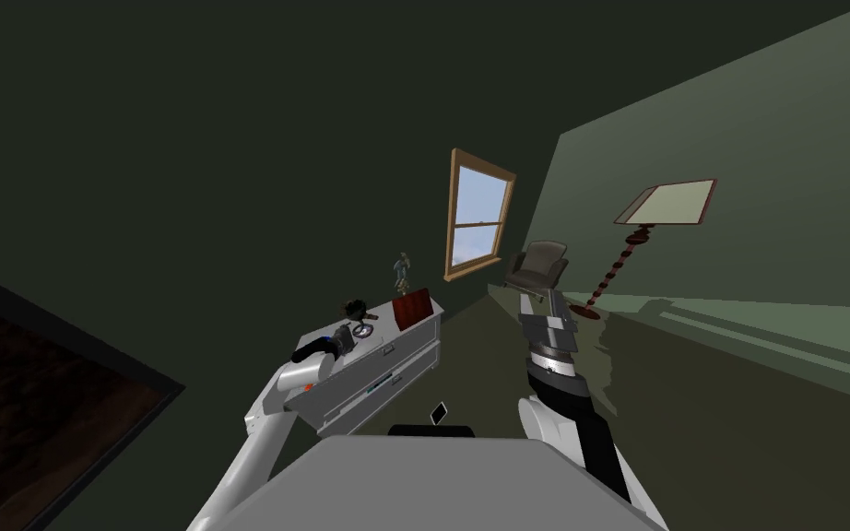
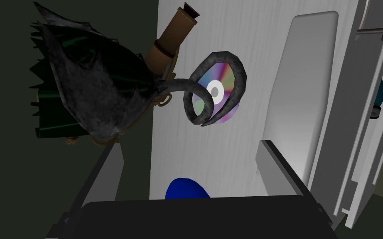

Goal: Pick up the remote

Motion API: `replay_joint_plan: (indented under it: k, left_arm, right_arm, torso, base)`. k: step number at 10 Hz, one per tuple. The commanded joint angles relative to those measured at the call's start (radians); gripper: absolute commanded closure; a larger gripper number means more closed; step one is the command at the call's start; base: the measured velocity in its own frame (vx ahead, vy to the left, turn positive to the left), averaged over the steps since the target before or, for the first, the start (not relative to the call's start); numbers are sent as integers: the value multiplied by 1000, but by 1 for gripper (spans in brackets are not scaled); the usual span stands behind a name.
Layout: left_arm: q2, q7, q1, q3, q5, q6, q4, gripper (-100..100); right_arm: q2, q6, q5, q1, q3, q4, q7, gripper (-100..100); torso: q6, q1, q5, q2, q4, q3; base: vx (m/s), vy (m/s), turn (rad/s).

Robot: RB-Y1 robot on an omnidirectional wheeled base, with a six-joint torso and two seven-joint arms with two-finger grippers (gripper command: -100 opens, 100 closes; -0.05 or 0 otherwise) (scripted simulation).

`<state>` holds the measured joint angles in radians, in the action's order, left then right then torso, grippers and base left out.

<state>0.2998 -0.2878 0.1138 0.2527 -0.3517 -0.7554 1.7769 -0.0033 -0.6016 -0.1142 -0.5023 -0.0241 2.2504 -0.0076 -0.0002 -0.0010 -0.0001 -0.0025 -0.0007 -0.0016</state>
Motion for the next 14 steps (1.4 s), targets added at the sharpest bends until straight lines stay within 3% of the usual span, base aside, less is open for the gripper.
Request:
replay_joint_plan:
  k: [1,4,6,9,14]
  left_arm:
    - [6,-2,-4,2,-6,-34,-8,-100]
    - [45,-27,-23,7,-40,-123,-74,-100]
    - [45,-27,-23,7,-40,-162,-74,-100]
    - [86,-51,-37,10,-73,-257,-140,-100]
    - [127,-74,-48,12,-105,-396,-202,-100]
  right_arm:
    - [0,0,0,0,0,0,0,0]
    - [0,0,0,0,0,0,0,0]
    - [0,0,0,0,0,0,0,0]
    - [0,0,0,0,0,0,0,0]
    - [0,0,0,0,0,0,0,0]
  torso:
    - [0,0,0,0,0,0]
    - [0,0,0,0,0,0]
    - [0,-1,0,-1,0,0]
    - [0,0,0,1,0,0]
    - [0,0,0,-1,0,-1]
  base:
    - [17,-7,15]
    - [41,-17,-82]
    - [34,-12,-23]
    - [42,-12,-89]
    - [54,-13,-71]
